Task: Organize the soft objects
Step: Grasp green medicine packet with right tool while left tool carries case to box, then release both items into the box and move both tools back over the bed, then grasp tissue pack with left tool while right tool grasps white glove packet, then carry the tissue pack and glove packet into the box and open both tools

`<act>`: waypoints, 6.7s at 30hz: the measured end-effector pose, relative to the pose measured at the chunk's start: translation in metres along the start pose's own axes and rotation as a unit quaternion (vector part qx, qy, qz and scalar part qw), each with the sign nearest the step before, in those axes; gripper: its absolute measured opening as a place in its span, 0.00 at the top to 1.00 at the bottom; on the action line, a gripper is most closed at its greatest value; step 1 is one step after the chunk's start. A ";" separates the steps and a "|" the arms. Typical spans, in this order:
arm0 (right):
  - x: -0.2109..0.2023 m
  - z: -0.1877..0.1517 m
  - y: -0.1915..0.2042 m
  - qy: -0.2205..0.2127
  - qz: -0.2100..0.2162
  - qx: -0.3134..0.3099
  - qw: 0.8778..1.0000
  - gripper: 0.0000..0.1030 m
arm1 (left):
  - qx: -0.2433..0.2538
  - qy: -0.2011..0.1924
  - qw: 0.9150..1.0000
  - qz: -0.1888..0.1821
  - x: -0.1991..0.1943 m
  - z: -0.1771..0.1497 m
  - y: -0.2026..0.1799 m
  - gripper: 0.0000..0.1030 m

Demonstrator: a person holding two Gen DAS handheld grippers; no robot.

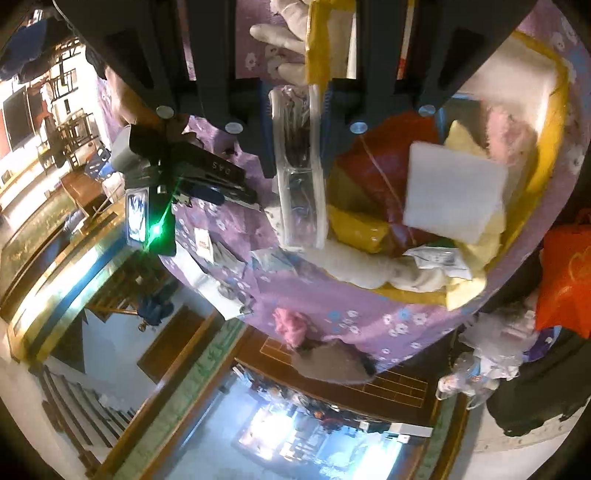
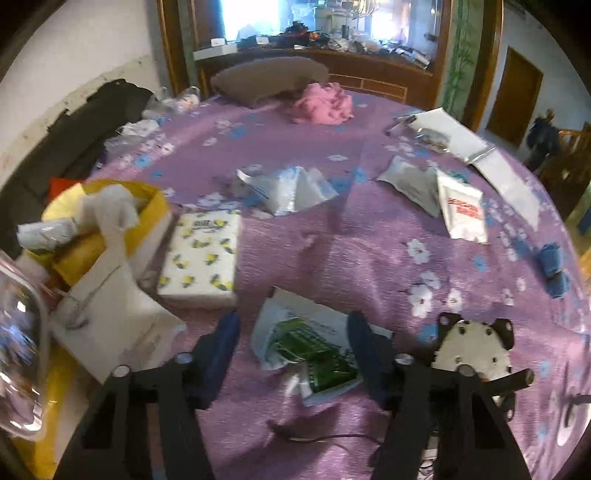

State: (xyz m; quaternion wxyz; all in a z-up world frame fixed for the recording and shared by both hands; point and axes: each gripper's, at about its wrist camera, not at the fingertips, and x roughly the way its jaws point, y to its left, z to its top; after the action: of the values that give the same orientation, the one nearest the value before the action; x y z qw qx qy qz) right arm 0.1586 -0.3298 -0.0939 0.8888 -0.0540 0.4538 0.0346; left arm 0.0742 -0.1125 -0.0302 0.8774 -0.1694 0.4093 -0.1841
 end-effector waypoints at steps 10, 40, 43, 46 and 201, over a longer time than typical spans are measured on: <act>-0.028 -0.005 -0.016 -0.041 0.045 0.020 0.998 0.65 | -0.017 -0.012 1.000 -0.019 -0.014 -0.001 0.006 0.80; -0.021 0.046 0.098 -0.034 0.281 0.039 0.958 0.62 | -0.107 -0.036 0.994 -0.015 0.002 0.054 0.108 0.78; -0.017 0.043 0.099 -0.031 0.300 0.044 0.952 0.56 | -0.111 -0.040 0.993 -0.017 0.000 0.053 0.109 0.61; -0.023 0.042 0.094 -0.026 0.326 0.061 0.943 0.51 | -0.103 -0.054 0.993 -0.004 -0.011 0.051 0.101 0.38; -0.122 0.000 -0.086 -0.100 0.287 0.122 0.945 0.16 | 0.096 0.050 0.994 0.014 0.002 0.001 -0.069 0.25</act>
State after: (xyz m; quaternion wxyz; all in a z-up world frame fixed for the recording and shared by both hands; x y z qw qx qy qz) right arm 0.0970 -0.4164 0.0108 0.8818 0.1910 0.3600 0.2375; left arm 0.0633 -0.1734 -0.0001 0.8705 -0.0695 0.4356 -0.2183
